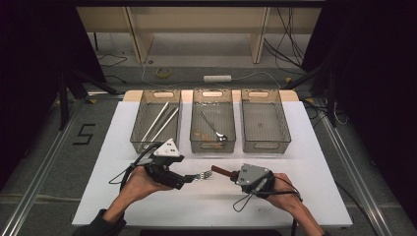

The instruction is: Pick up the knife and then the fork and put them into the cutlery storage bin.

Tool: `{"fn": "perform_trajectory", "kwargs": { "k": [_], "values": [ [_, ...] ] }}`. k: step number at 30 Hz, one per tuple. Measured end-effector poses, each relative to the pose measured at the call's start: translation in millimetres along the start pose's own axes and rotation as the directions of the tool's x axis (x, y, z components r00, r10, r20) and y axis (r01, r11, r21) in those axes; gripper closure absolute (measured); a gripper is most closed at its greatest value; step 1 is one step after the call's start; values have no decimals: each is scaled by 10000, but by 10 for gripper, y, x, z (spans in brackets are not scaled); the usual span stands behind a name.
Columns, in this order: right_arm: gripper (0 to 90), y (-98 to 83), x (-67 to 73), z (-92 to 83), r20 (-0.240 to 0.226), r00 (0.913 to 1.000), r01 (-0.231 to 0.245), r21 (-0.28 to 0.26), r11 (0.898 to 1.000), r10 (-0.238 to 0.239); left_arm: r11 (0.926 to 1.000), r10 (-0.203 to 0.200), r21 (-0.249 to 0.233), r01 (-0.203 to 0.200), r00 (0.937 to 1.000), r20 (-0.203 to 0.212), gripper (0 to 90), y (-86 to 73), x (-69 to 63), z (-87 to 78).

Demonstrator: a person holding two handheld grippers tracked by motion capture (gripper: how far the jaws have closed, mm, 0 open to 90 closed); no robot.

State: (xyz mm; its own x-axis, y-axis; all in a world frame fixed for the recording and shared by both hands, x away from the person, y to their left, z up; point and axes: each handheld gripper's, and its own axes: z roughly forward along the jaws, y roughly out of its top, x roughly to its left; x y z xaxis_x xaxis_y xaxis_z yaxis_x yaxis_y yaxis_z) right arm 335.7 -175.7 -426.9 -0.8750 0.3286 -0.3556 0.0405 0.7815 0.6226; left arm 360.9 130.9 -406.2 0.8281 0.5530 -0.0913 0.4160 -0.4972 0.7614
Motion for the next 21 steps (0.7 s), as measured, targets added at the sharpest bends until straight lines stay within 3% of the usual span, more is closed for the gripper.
{"fn": "perform_trajectory", "kwargs": {
  "k": [4, 8, 12, 21],
  "values": [
    [773, -23, -154, -69, 160, 9968, -775, -181, 9968, 777, 9972, -410, -630, 395, 9989, -227, 207, -97, 71, -38],
    [773, -34, -303, -103, 257, 9917, -1259, -16, 9920, 1259, 9872, -923, -1306, 917, 9957, 7, 198, -189, 156, -69],
    [773, -41, -472, -134, 286, 9817, -1880, -197, 9820, 1885, 9821, -1079, -1565, 1050, 9941, -103, 195, -239, 195, -107],
    [773, 6, -767, -197, 401, 9555, -2910, -367, 9560, 2923, 9835, -1055, -1531, 966, 9931, -511, 191, -306, 188, -145]
  ]
}}
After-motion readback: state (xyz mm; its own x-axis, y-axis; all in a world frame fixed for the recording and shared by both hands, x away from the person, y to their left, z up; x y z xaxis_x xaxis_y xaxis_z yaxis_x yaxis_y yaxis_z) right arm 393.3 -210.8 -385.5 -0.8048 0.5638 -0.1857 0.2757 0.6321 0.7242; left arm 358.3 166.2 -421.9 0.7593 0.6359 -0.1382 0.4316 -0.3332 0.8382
